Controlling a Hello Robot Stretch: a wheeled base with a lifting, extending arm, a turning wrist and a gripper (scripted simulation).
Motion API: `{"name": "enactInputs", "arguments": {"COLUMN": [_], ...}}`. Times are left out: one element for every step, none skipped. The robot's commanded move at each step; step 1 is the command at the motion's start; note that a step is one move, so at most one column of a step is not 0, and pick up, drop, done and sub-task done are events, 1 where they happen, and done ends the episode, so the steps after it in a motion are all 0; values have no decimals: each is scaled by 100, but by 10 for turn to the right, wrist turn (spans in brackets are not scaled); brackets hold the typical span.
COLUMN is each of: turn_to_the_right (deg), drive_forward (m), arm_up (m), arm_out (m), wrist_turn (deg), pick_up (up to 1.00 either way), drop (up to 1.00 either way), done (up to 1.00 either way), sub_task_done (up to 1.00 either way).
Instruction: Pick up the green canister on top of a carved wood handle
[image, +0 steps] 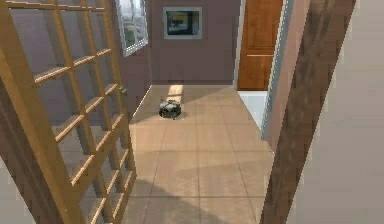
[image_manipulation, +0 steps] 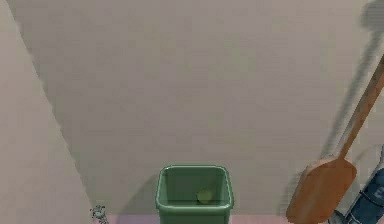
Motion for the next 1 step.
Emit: {"name": "enactInputs", "arguments": {"turn_to_the_right": [0], "drive_forward": [0], "arm_up": [50], "arm_out": [0], "wrist_turn": [0], "pick_up": [0], "drop": [0], "done": [0], "sub_task_done": [0]}}
